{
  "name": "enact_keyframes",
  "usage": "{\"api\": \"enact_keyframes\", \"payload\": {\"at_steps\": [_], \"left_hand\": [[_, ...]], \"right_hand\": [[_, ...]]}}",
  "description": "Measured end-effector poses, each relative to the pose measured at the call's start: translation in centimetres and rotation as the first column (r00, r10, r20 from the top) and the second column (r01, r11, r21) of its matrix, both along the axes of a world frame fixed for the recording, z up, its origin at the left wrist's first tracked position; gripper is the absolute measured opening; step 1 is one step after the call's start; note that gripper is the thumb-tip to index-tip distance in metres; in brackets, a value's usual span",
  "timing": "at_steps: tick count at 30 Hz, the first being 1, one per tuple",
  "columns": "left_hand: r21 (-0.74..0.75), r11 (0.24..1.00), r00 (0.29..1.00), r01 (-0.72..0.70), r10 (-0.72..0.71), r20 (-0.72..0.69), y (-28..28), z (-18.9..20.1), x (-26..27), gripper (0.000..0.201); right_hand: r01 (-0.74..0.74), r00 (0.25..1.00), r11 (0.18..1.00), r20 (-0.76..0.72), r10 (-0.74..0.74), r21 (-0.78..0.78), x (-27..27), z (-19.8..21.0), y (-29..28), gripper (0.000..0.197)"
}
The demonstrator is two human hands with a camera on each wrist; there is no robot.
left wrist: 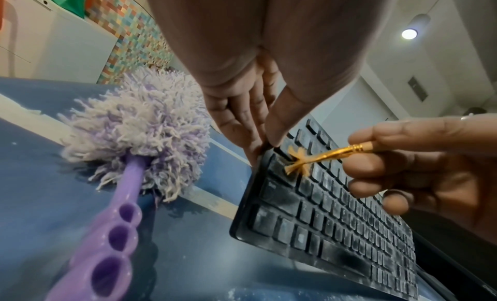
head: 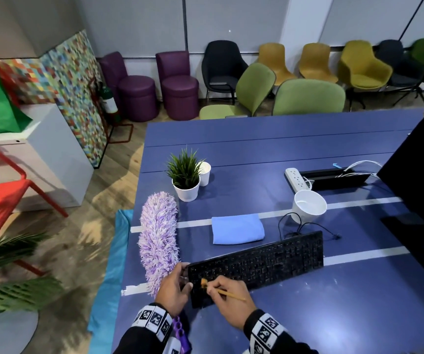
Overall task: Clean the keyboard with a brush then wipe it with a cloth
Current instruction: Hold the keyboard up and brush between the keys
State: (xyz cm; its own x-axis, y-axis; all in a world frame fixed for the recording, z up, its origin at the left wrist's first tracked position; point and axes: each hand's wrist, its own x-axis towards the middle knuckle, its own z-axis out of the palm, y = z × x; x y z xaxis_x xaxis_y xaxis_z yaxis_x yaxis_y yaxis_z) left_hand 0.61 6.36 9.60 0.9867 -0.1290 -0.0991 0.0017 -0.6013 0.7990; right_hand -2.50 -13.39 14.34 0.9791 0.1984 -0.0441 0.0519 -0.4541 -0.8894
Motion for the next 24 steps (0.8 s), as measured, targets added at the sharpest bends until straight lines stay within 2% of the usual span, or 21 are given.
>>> {"api": "enact_keyframes", "payload": {"at_steps": [4, 8, 9, 11, 13, 14, 18, 19, 21, 24], "left_hand": [[-0.032, 0.999, 1.000, -0.005, 0.006, 0.026, -0.3, 0.8, 0.1, 0.066], [-0.032, 0.999, 0.999, 0.010, -0.008, 0.044, -0.2, 0.3, 0.2, 0.057], [-0.032, 0.999, 0.999, 0.010, -0.009, 0.034, -0.2, 0.2, 0.2, 0.054], [-0.040, 0.999, 1.000, 0.006, -0.005, 0.018, -0.2, 0.2, 0.2, 0.050], [-0.045, 0.999, 1.000, 0.002, -0.002, 0.003, -0.3, 0.0, 0.1, 0.046], [-0.043, 0.999, 1.000, 0.001, -0.002, -0.005, -0.3, 0.0, 0.1, 0.045], [-0.037, 0.999, 1.000, 0.006, -0.006, -0.018, -0.4, -0.4, 0.1, 0.045], [-0.039, 0.999, 1.000, 0.007, -0.007, -0.017, -0.4, -0.3, 0.1, 0.045], [-0.051, 0.999, 1.000, 0.006, -0.007, -0.017, -0.4, -0.2, -0.1, 0.044], [-0.044, 0.999, 1.000, -0.001, 0.000, -0.025, -0.4, -0.1, -0.4, 0.042]], "right_hand": [[0.057, 0.998, 0.998, -0.001, -0.057, 0.001, 0.6, -0.5, -0.4, 0.013], [-0.139, 0.988, 0.989, 0.053, 0.142, -0.060, 0.6, 0.1, 0.8, 0.009], [-0.115, 0.990, 0.990, 0.068, 0.120, -0.079, 0.8, 0.0, 0.5, 0.009], [0.023, 0.996, 0.995, 0.092, -0.015, -0.094, 1.2, -0.6, -1.4, 0.007], [0.185, 0.979, 0.981, 0.103, -0.179, -0.059, 1.0, -1.3, -3.4, 0.017], [0.215, 0.973, 0.976, 0.095, -0.210, -0.042, 0.8, -1.3, -3.6, 0.019], [0.003, 0.997, 0.999, 0.079, 0.001, -0.051, 0.0, -0.5, -1.4, 0.012], [-0.007, 0.996, 0.998, 0.091, 0.012, -0.058, 0.0, -0.5, -1.2, 0.013], [0.082, 0.992, 0.995, 0.100, -0.076, -0.063, 0.4, -0.8, -2.3, 0.019], [0.319, 0.944, 0.944, 0.113, -0.309, -0.083, 0.6, -2.0, -6.0, 0.024]]}}
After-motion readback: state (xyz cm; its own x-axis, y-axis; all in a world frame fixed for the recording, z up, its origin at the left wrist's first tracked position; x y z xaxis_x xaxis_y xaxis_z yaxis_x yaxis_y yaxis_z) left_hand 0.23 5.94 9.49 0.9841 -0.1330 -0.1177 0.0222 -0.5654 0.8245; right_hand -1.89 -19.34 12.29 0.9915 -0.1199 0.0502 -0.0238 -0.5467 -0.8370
